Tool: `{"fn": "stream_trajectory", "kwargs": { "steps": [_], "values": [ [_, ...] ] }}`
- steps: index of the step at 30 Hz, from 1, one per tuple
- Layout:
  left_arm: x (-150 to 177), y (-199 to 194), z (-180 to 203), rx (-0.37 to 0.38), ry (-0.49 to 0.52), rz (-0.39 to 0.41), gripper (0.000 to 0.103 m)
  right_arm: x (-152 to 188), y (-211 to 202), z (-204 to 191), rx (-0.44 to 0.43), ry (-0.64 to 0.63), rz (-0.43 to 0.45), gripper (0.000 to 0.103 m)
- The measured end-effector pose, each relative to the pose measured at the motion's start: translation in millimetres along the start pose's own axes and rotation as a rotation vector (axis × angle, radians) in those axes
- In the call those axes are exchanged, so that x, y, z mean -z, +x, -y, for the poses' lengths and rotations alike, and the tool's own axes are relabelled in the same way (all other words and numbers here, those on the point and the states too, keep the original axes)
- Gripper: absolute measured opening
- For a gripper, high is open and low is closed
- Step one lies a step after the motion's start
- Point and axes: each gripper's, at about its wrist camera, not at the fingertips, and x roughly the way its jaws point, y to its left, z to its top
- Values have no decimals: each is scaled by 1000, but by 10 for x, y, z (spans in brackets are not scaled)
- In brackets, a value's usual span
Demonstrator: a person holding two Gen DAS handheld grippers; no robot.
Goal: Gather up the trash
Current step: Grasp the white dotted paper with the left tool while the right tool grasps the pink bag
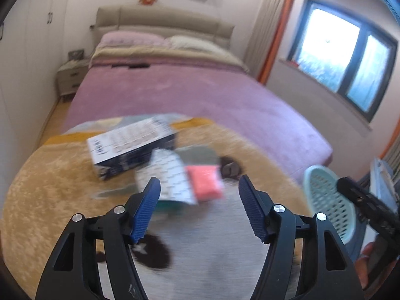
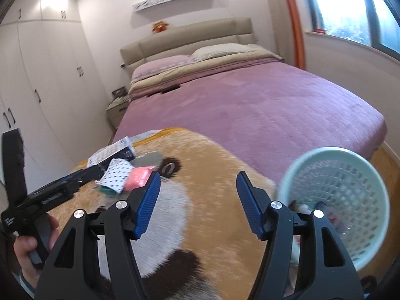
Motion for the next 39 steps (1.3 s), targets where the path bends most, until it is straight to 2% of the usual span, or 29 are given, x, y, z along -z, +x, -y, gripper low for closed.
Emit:
{"fn": "stream_trajectory", "kwargs": {
  "steps": [1, 5, 8, 10, 12, 15, 18, 20, 22, 25, 27, 30, 33, 35, 39],
  "values": [
    [-18, 96, -52, -16, 3, -30, 64, -5, 59, -44, -12, -3, -11, 59],
    [3, 264, -189, -20, 9, -57, 64, -52, 259, -223, -23, -28, -46, 59],
    [38, 364, -208, -57, 17, -60, 62, -73, 360, -313, -21, -49, -61, 59],
    [44, 431, -214, -81, 16, -68, 54, -78, 419, -355, -25, -60, -69, 59],
    [59, 469, -235, -112, 29, -70, 54, -83, 470, -379, -25, -69, -78, 59],
    [88, 466, -246, -112, 46, -61, 54, -106, 586, -432, -31, -70, -94, 59],
    [109, 435, -268, -108, 56, -61, 39, -127, 726, -464, -49, -45, -115, 59],
    [131, 401, -242, -97, 73, -63, 22, -134, 810, -485, -64, -24, -131, 59],
    [182, 331, -217, -80, 89, -64, 13, -125, 910, -515, -78, -9, -152, 59],
    [292, 221, -222, -70, 99, -65, 10, -90, 1040, -589, -92, -4, -173, 59],
    [335, 87, -280, -44, 81, -30, 9, -61, 1101, -661, -97, -15, -174, 59],
    [363, -189, -464, 35, -4, 44, 9, 10, 1174, -792, -98, -48, -172, 59],
    [398, -434, -683, 84, -89, 151, 9, 66, 1256, -907, -68, -85, -159, 59],
    [422, -496, -808, 68, -129, 193, 9, 99, 1324, -955, -43, -101, -157, 59],
    [496, -387, -923, 1, -157, 202, 9, 149, 1466, -1011, -25, -122, -184, 59]
  ]
}}
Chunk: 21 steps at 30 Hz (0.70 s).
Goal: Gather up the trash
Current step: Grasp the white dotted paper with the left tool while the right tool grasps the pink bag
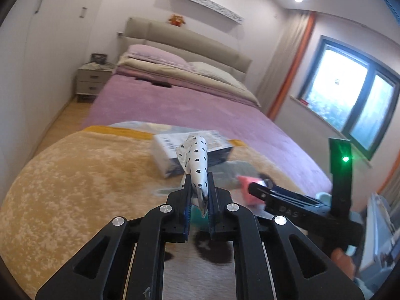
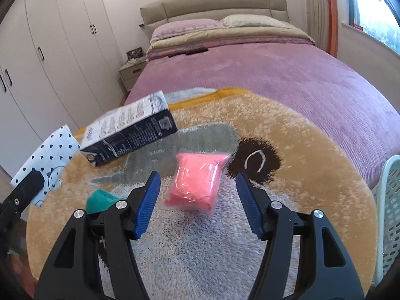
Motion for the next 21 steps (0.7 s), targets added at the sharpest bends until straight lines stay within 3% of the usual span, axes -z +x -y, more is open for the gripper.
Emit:
{"fn": "stream_trajectory", "kwargs": {
  "steps": [8, 9, 11, 21],
  "values": [
    [0, 42, -72, -7, -28, -17, 9, 20, 27, -86, 43, -49, 3, 58],
    [1, 37, -70, -7, -29, -15, 9, 24, 26, -88, 45, -53, 3, 56],
    [19, 19, -81, -8, -31, -17, 9, 35, 47, -101, 38, -63, -9, 39],
    [28, -61, 112, 35, 15, -3, 9, 131, -270, -36, 16, -54, 45, 36]
  ]
}}
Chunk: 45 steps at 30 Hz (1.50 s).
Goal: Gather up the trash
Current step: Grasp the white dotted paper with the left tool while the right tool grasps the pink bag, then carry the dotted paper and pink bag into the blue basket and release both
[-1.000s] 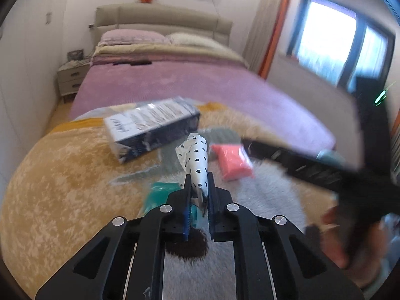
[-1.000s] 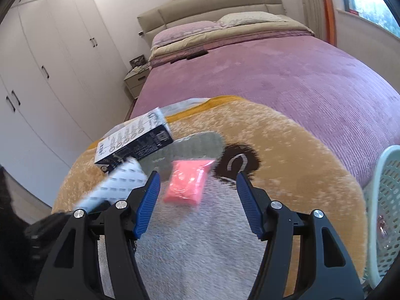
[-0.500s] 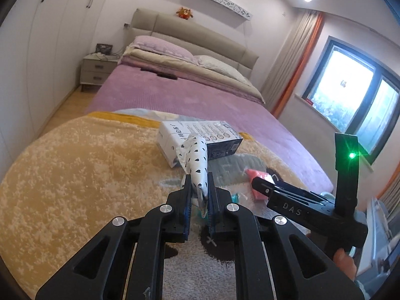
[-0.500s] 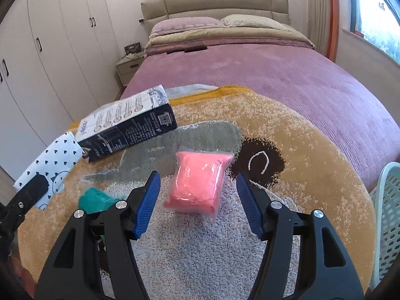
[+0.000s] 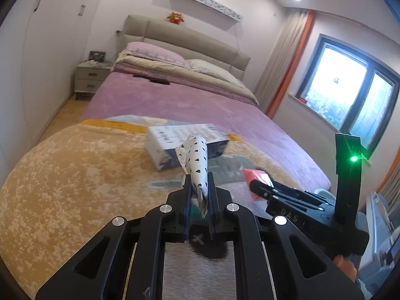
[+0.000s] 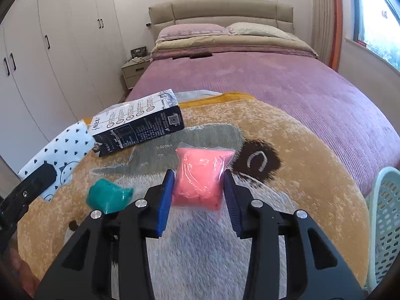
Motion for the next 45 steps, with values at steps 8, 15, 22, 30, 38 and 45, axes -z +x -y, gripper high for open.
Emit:
{"fn": "stream_trajectory", "kwargs": {
  "steps": [8, 15, 22, 30, 38, 45],
  "values": [
    [-59, -137, 565, 105, 81, 6, 10, 14, -698, 327, 36, 26, 84, 36],
    [-102, -153, 1114, 262, 111, -10, 10, -9, -1339, 792, 94, 93, 170, 36],
    [-81, -16, 1890, 360, 202, -33, 10, 51, -1832, 1424, 185, 189, 228, 36],
    [77, 290, 2643, 432, 287, -96, 10, 226, -2008, 2196, 270, 314, 226, 36],
    [277, 748, 3130, 455, 315, -195, 10, 447, -1924, 2738, 308, 404, 188, 36],
    [521, 1154, 3354, 423, 353, -287, 11, 690, -1781, 3086, 331, 483, 134, 36]
  ]
}}
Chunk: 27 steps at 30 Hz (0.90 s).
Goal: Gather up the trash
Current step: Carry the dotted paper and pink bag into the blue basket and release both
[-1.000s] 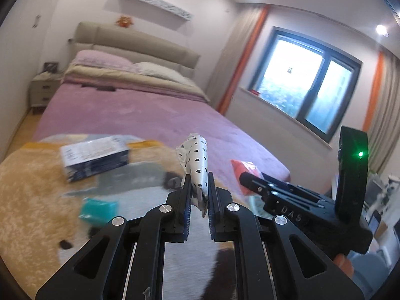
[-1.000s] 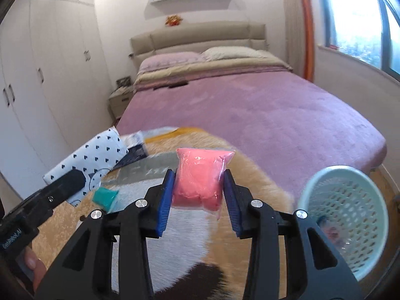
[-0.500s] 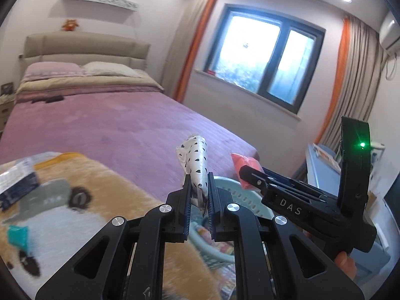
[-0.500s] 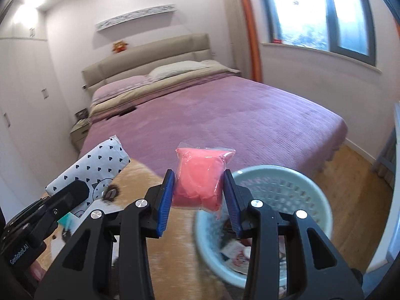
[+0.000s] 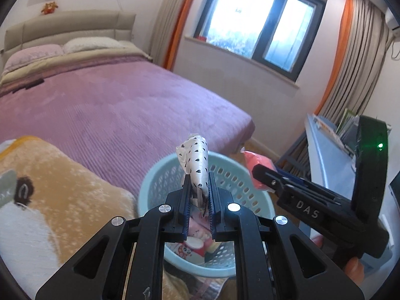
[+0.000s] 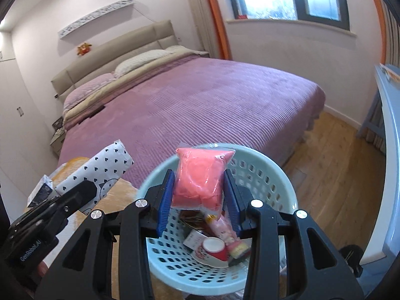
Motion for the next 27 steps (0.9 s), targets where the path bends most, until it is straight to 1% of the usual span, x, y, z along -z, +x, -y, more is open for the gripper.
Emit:
{"fn": "stream_trajectory", "kwargs": {
  "steps": [3, 6, 7, 8, 9, 10, 12, 13, 14, 15, 16, 22, 27],
  "values": [
    [31, 165, -7, -10, 0, -39, 13, 47, 88, 124, 10, 19, -26, 36],
    [59, 299, -25, -23, -2, -71, 17, 73, 160, 199, 18, 29, -50, 36],
    [70, 335, -33, -33, -5, -77, 24, 81, 185, 208, 22, 29, -58, 37],
    [81, 357, -46, -34, -10, -85, 38, 86, 209, 222, 24, 30, -66, 37],
    [93, 365, -74, -37, -21, -85, 43, 97, 238, 228, 26, 33, -78, 38],
    [91, 376, -74, -40, -23, -80, 47, 101, 263, 231, 27, 35, -87, 42],
    [107, 353, -74, -34, -24, -83, 49, 107, 281, 256, 31, 37, -93, 49],
    [114, 326, -92, -25, -30, -83, 56, 114, 278, 252, 34, 39, -91, 52],
    [114, 278, -108, -16, -37, -75, 65, 112, 264, 250, 33, 39, -87, 53],
    [120, 224, -121, -13, -41, -62, 67, 115, 248, 239, 29, 36, -85, 53],
    [118, 162, -130, -12, -41, -48, 69, 113, 226, 215, 26, 33, -84, 53],
    [98, -188, -169, -3, -35, 13, 69, 71, 34, 16, -3, 9, -52, 53],
    [118, -626, -310, -14, -51, 83, 71, 33, -180, -254, -50, -20, -17, 53]
  ]
}}
